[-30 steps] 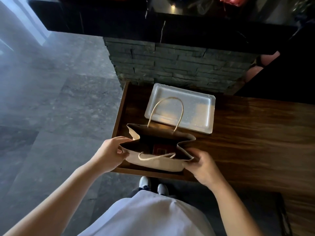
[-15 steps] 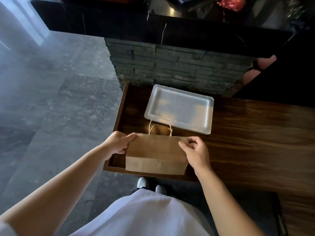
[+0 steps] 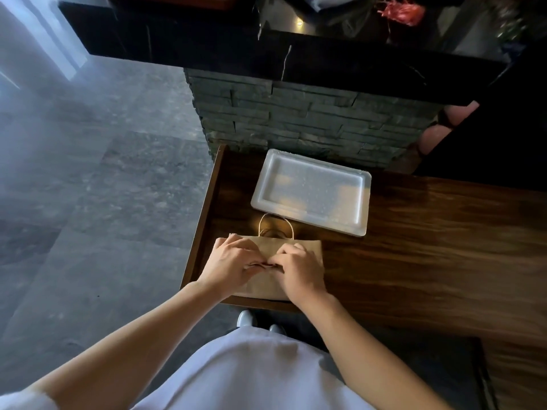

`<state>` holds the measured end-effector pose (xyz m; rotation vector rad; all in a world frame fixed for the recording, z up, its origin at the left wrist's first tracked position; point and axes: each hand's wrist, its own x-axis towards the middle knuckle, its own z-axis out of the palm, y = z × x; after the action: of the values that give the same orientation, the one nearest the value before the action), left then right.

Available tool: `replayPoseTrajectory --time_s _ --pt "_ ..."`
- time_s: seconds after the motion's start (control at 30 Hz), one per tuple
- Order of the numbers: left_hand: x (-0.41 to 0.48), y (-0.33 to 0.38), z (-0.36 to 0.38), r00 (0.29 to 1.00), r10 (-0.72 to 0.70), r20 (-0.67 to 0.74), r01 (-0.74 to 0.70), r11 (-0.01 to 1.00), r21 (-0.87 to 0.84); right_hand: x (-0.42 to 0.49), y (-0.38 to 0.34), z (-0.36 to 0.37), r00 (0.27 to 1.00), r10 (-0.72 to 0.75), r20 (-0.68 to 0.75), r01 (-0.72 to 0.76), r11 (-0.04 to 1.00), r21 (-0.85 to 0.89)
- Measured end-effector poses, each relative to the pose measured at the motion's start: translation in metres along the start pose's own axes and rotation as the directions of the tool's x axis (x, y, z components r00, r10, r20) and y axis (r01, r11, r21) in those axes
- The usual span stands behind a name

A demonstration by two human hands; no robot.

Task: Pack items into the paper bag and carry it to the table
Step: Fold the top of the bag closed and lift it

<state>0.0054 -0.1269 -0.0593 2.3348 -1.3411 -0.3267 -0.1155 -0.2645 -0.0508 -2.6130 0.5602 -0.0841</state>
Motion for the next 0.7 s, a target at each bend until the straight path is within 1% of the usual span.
replayPoseTrajectory --time_s 0.07,0.1,0.17,0.2,0.23,0.3,0.33,0.37,0.4,0.43,0.47,0.53,0.6,0.67,0.7 --pt "-0.001 -0.009 -0.001 0.998 -0.057 0.020 0.058 0.996 -0.073 0.001 0.013 -0.001 1.000 0.015 -0.001 -0.015 1.000 0.020" --pt "-0.002 -0.015 -0.002 0.995 -0.096 0.013 0.097 0.989 -0.113 -0.001 0.023 -0.002 0.999 0.045 -0.025 -0.045 0.999 0.019" --pt "-0.005 -0.028 -0.004 0.980 -0.197 -0.020 0.189 0.962 -0.198 -0.007 0.047 -0.004 0.985 0.156 -0.072 -0.153 0.987 0.048" --pt "-0.006 -0.034 -0.005 0.966 -0.259 -0.009 0.250 0.939 -0.237 -0.011 0.060 -0.004 0.972 0.224 -0.077 -0.216 0.972 0.096" --pt "-0.008 -0.040 -0.006 0.949 -0.316 0.025 0.310 0.911 -0.270 -0.015 0.071 -0.003 0.955 0.288 -0.064 -0.275 0.948 0.159" --pt "-0.011 -0.050 -0.006 0.912 -0.389 0.134 0.411 0.841 -0.353 -0.021 0.086 -0.001 0.922 0.386 0.025 -0.376 0.879 0.292" --pt "-0.012 -0.053 -0.006 0.888 -0.407 0.215 0.460 0.773 -0.437 -0.022 0.090 -0.001 0.904 0.418 0.085 -0.419 0.831 0.366" --pt "-0.013 -0.054 -0.007 0.857 -0.416 0.303 0.514 0.663 -0.544 -0.023 0.093 -0.001 0.888 0.438 0.143 -0.453 0.774 0.442" --pt "-0.014 -0.054 -0.006 0.823 -0.418 0.385 0.564 0.518 -0.642 -0.024 0.095 -0.001 0.873 0.449 0.192 -0.480 0.718 0.504" --pt "-0.016 -0.054 -0.005 0.788 -0.417 0.452 0.603 0.377 -0.703 -0.025 0.095 -0.001 0.860 0.457 0.228 -0.501 0.669 0.549" --pt "-0.017 -0.054 -0.003 0.768 -0.410 0.492 0.620 0.281 -0.733 -0.027 0.096 -0.001 0.851 0.461 0.252 -0.514 0.632 0.580" --pt "-0.017 -0.054 0.000 0.754 -0.386 0.532 0.628 0.182 -0.757 -0.029 0.098 0.000 0.848 0.447 0.285 -0.518 0.579 0.630" --pt "-0.019 -0.055 0.004 0.752 -0.361 0.551 0.623 0.118 -0.773 -0.029 0.098 0.000 0.858 0.394 0.330 -0.506 0.535 0.677" --pt "-0.020 -0.058 0.007 0.752 -0.350 0.558 0.621 0.095 -0.778 -0.027 0.097 0.001 0.869 0.329 0.369 -0.493 0.514 0.702" --pt "-0.022 -0.060 0.010 0.753 -0.350 0.556 0.621 0.099 -0.778 -0.026 0.096 0.002 0.871 0.307 0.383 -0.490 0.510 0.707"
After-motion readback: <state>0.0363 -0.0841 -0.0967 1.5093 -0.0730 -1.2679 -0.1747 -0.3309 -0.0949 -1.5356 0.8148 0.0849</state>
